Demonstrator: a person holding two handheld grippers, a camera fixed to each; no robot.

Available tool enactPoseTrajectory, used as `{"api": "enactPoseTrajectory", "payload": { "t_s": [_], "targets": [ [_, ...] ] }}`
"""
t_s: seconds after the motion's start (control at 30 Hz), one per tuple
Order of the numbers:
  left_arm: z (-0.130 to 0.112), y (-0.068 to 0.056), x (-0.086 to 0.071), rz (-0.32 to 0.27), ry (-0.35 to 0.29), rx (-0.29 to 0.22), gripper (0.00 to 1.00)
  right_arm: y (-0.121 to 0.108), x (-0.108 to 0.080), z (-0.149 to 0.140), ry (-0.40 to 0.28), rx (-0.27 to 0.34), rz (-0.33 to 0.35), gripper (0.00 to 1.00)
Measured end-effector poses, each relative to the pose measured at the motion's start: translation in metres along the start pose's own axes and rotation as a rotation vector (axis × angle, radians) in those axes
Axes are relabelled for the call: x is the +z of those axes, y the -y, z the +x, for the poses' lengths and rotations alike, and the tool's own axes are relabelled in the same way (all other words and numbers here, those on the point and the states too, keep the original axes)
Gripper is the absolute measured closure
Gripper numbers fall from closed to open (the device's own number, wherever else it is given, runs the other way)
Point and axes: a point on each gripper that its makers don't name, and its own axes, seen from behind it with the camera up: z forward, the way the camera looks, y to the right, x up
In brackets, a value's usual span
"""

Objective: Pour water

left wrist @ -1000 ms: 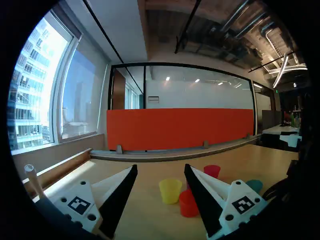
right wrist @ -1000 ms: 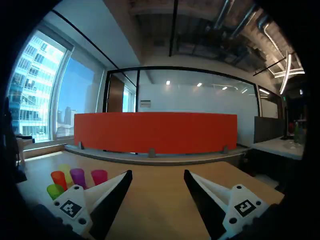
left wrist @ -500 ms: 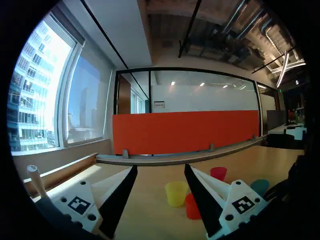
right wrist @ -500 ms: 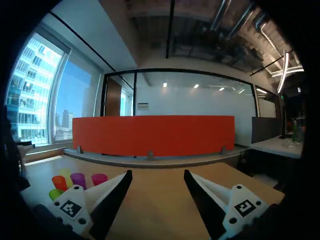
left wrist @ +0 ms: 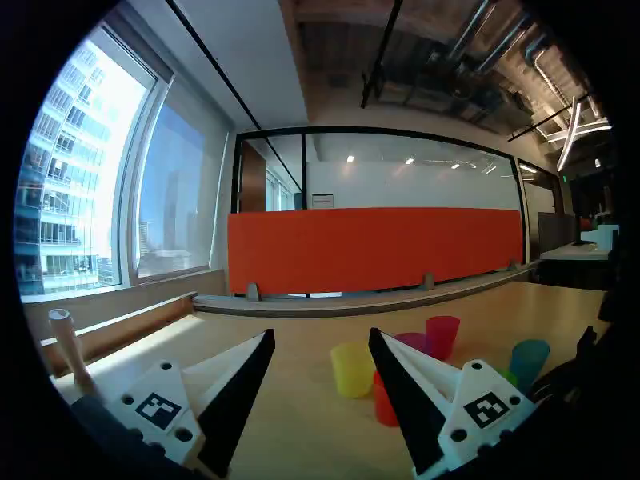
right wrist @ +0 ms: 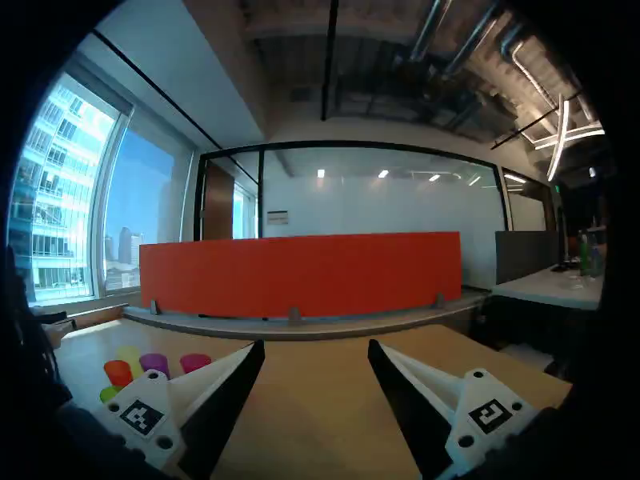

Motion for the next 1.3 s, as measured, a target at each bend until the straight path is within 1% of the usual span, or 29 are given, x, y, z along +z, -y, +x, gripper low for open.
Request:
{"api": "enactPoseTrajectory", "payload": {
  "t_s": [0.3, 0.47, 0.7, 0.97, 1.1, 1.3],
  "targets": [
    [-0.011, -0.002, -0.001, -0.004, 0.011, -0.004, 0.13, -0.003, -0.001, -0.004, 0.012, -0.012, -0.008, 0.0],
    [-0.018, 0.0, -0.002, 0.0, 0.022, -0.009, 0.13, -0.006, -0.002, -0.004, 0.013, -0.014, -0.01, 0.0],
    [-0.029, 0.001, -0.004, -0.002, 0.037, -0.02, 0.13, -0.004, -0.005, -0.006, 0.019, -0.018, -0.001, 0.0],
    [-0.031, 0.0, -0.003, -0.004, 0.037, -0.027, 0.13, -0.007, -0.007, -0.002, 0.015, -0.018, -0.007, 0.0],
    [-0.037, 0.0, -0.002, -0.005, 0.045, -0.029, 0.13, -0.009, -0.007, 0.0, 0.011, -0.019, -0.007, 0.0],
    [-0.038, -0.001, -0.002, -0.011, 0.054, -0.028, 0.13, -0.009, -0.009, 0.003, 0.008, -0.023, -0.01, 0.0]
  ]
}}
